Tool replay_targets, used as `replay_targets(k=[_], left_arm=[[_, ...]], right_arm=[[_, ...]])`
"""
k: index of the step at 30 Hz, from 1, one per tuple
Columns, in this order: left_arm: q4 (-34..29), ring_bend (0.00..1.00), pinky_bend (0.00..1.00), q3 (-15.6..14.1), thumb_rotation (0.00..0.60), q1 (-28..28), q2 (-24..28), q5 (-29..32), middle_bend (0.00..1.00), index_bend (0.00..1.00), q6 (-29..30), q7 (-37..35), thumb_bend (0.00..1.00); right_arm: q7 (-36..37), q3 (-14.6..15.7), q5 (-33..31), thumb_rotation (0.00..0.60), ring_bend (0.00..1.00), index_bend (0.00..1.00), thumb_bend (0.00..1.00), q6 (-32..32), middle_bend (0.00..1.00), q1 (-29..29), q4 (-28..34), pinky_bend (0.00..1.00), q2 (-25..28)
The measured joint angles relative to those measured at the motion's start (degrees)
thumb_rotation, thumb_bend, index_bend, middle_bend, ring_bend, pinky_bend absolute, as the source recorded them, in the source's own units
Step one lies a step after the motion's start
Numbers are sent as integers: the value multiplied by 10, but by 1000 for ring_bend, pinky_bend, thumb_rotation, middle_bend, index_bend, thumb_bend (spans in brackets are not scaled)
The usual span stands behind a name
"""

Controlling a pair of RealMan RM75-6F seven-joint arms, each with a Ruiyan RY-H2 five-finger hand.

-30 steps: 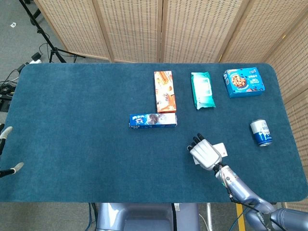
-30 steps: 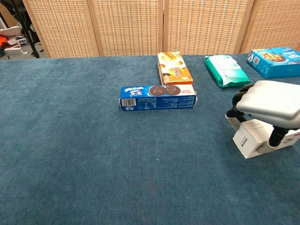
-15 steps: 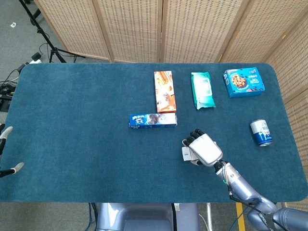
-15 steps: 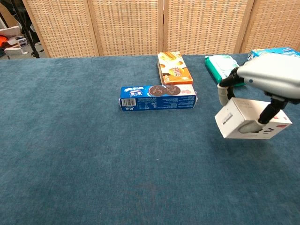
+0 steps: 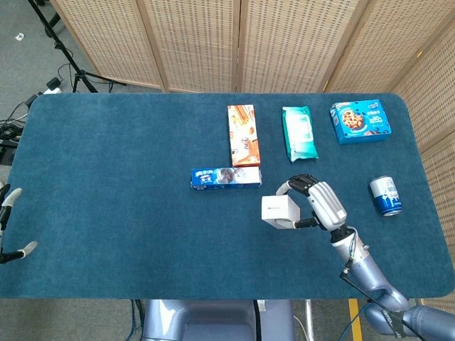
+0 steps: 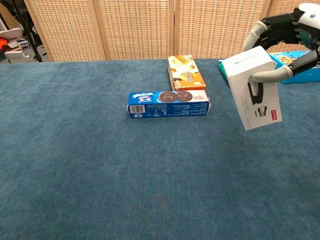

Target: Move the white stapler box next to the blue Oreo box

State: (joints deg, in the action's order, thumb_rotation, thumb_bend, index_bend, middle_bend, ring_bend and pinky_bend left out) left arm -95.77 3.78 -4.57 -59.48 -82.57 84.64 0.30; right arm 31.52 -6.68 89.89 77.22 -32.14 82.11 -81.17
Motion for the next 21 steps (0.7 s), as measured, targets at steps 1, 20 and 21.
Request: replay_targets(k=[1,20,21], left_arm=[[0,0,0,0,600,0,0,0,0,0,0,0,0],[3,0,0,3,600,-4,2,10,0,0,-10,-8,0],[3,0,0,3,600,-4,2,10,0,0,-10,-7,0]], right_arm=[[27,-1,0,600,352,554,569,8,583,3,-28,281,-20],[165,-6,-7,600,210,523,329,47,445,16,-335,266,-230],[168,-6,-6,600,181,503,291,47,417,16,-340,255,-231]])
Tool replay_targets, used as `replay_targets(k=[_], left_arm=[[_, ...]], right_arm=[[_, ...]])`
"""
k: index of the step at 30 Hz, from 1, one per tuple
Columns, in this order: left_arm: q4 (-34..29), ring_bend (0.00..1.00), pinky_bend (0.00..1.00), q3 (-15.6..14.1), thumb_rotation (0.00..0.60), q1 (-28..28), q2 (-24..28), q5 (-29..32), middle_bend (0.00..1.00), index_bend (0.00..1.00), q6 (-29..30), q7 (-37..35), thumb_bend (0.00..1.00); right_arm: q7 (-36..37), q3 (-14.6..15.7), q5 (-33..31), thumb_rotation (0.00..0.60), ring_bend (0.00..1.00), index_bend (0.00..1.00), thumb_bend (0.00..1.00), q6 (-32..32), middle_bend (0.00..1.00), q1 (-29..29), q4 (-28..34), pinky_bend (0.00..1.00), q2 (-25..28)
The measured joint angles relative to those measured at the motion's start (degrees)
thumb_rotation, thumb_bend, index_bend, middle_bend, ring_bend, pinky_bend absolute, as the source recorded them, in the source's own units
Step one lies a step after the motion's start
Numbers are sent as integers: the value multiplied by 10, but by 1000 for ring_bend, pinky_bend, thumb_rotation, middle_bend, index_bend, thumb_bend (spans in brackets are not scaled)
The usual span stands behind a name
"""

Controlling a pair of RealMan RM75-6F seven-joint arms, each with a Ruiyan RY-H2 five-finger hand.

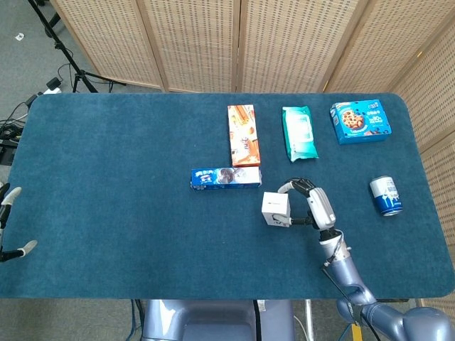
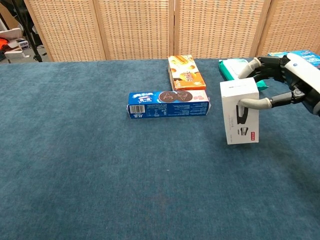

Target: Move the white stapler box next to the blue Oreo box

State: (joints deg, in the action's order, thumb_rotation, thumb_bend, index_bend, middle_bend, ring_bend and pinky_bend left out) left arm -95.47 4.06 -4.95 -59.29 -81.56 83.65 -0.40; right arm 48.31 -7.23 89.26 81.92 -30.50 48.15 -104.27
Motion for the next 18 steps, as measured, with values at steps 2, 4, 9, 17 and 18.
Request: replay_targets(k=[2,4,9,17,18], left_arm=[[0,0,0,0,600,0,0,1,0,0,-1,1,0],[-1,0,0,0,600,0,0,1,0,0,0,1,0],[-2,0,0,-1,600,3,1,-5,0,0,8,0,0],[-2,0,0,-3,600,5,2,-11,0,0,13,-2,0],[-3,0,0,-3,600,6,2,-12,0,0,14,-3,0]], right_arm=[[7,3,2,600,104,435,200,-2,341,0,-8,219,0],[10,8,4,600,55,394,146,-7,292,0,-12,194,2],[15,28,15,600,10,341,71,-25,212,2,-18,155,19],[-8,48,38,600,0,64,0,-6,0,12,9,9,55],[-14,49,40,600,0,53,0,-2,0,13,17,4,60]])
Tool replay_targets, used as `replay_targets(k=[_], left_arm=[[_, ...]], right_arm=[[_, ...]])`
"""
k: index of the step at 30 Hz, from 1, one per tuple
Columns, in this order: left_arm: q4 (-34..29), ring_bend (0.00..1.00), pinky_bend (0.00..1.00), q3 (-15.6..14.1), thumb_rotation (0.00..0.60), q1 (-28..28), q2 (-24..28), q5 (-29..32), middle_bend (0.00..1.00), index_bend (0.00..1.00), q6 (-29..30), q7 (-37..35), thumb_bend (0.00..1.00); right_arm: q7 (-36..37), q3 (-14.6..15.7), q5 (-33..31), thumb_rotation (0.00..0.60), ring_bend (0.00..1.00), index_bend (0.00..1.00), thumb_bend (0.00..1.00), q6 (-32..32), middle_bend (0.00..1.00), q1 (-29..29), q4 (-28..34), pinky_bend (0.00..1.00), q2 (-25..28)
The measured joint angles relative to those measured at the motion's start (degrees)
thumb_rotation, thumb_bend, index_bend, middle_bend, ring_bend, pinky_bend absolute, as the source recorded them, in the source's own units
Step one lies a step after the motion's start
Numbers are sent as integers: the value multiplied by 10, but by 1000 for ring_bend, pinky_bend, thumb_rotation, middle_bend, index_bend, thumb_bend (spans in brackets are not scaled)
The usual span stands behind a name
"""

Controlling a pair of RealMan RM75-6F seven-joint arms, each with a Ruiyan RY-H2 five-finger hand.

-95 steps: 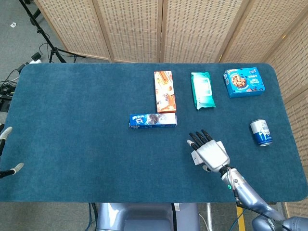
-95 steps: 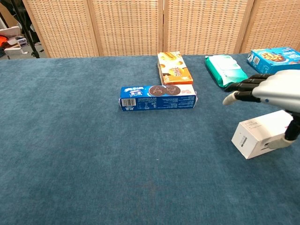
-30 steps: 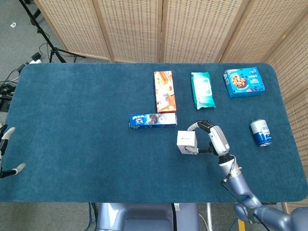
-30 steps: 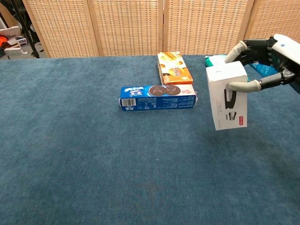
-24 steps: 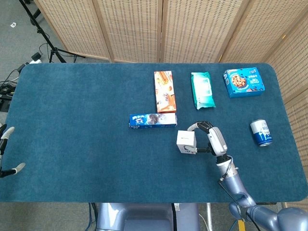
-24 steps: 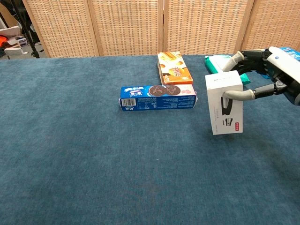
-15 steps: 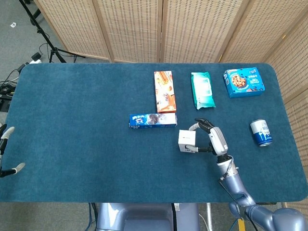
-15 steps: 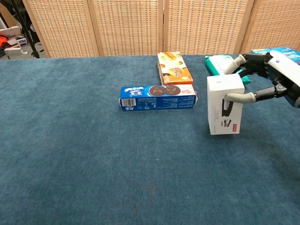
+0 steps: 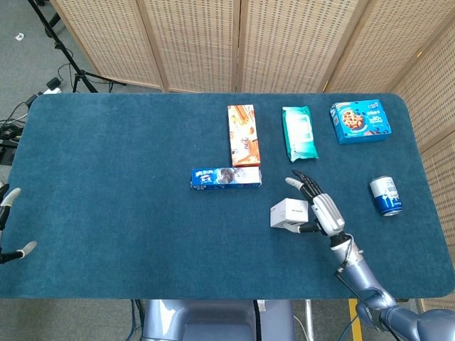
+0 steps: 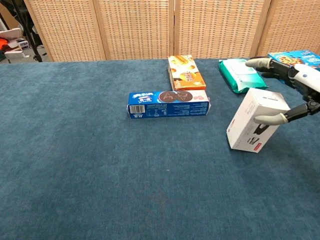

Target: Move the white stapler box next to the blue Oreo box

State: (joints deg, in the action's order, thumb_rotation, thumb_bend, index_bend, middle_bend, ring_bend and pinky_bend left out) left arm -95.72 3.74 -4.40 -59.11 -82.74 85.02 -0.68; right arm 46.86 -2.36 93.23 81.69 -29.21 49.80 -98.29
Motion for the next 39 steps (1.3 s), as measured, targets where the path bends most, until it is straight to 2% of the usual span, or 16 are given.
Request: replay_targets(k=[7,12,16,19,26,29,35,37,39], left_arm=[[0,0,0,-1,600,1,0,-4,0,0,3,0,0],[-1,0,0,-2,600,3,1,-8,0,0,6,-1,0],[-1,0,0,-1,600,4,3,-7,0,0,9,-6,0],[0,0,0,-1,600,4,4,-6,0,0,8,-10,0],[1,0,0,0,600,3,11,-5,0,0,4,-28,0],[3,0,0,1,600,3,13,-4,0,0,3,-35,0],[4,0,0,0,600,2,15,-3,0,0,-3,-40,0],[4,0,0,0,600,0,15,-2,0,0,-5,-39,0],[3,0,0,0,600,0,15,-2,0,0,-6,-37,0]], right_arm=[[-73,3,15,600,0,8,0,22,0,5,79,0,52],[-213,5,13,600,0,7,0,-10,0,-1,217,0,125],[-357,-3,-23,600,0,10,0,-74,0,-14,355,0,183],[-478,-14,-84,600,0,32,0,-134,0,-29,449,0,220],[-713,-42,-266,600,0,36,0,-203,2,-74,552,0,250],[-796,-52,-346,600,0,45,0,-215,26,-98,573,0,251],[-911,-58,-482,600,4,129,0,-216,104,-145,596,0,246],[-946,-58,-520,600,47,175,0,-210,152,-163,600,0,243],[-967,-57,-545,600,133,227,1,-202,219,-178,603,0,240]])
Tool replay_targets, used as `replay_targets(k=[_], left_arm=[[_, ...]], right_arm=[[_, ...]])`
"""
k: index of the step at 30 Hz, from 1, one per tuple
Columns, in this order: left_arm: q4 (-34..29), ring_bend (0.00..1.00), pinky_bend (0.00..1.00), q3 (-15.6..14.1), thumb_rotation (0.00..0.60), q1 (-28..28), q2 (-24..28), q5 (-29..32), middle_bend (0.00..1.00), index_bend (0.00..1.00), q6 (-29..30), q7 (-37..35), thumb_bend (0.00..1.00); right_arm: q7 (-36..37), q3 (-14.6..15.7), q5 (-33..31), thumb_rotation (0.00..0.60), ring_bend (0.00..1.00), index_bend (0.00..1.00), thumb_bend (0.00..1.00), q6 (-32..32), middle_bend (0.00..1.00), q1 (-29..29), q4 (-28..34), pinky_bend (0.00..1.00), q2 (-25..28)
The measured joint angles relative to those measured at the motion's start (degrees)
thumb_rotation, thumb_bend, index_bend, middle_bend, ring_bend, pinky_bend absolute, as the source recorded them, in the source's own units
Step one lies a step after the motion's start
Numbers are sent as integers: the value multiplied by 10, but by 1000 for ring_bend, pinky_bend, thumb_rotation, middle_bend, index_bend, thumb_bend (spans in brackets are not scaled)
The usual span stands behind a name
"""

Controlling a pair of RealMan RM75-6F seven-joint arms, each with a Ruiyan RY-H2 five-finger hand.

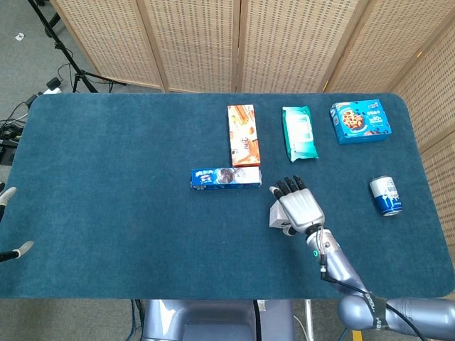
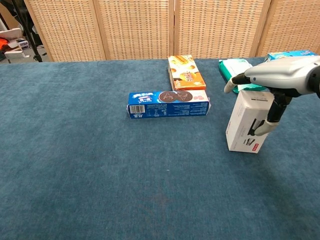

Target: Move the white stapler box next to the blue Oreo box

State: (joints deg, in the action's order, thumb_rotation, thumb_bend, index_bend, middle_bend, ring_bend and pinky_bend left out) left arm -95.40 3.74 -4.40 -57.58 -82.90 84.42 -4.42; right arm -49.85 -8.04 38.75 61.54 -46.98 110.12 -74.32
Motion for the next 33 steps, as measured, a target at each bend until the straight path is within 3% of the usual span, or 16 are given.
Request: replay_targets(k=[3,11,20,25,33], left_arm=[[-1,0,0,0,600,0,0,0,0,0,0,1,0],[-1,0,0,0,600,0,0,1,0,0,0,0,0],[0,0,0,0,600,0,0,1,0,0,0,1,0],[-1,0,0,-1,600,0,-1,-2,0,0,2,2,0],[-5,0,0,-6,600,1,-5,-13,0,0,4,16,0]], right_arm=[[-21,4,-18,600,256,304,46,14,322,-17,1,30,-6],[-43,23,-11,600,424,453,280,40,468,-29,-24,159,-26],[14,21,38,600,445,489,441,37,506,-19,-17,196,-17],[121,13,106,600,445,499,515,22,514,1,-16,243,1],[441,4,261,600,445,504,569,5,515,53,-69,245,8]])
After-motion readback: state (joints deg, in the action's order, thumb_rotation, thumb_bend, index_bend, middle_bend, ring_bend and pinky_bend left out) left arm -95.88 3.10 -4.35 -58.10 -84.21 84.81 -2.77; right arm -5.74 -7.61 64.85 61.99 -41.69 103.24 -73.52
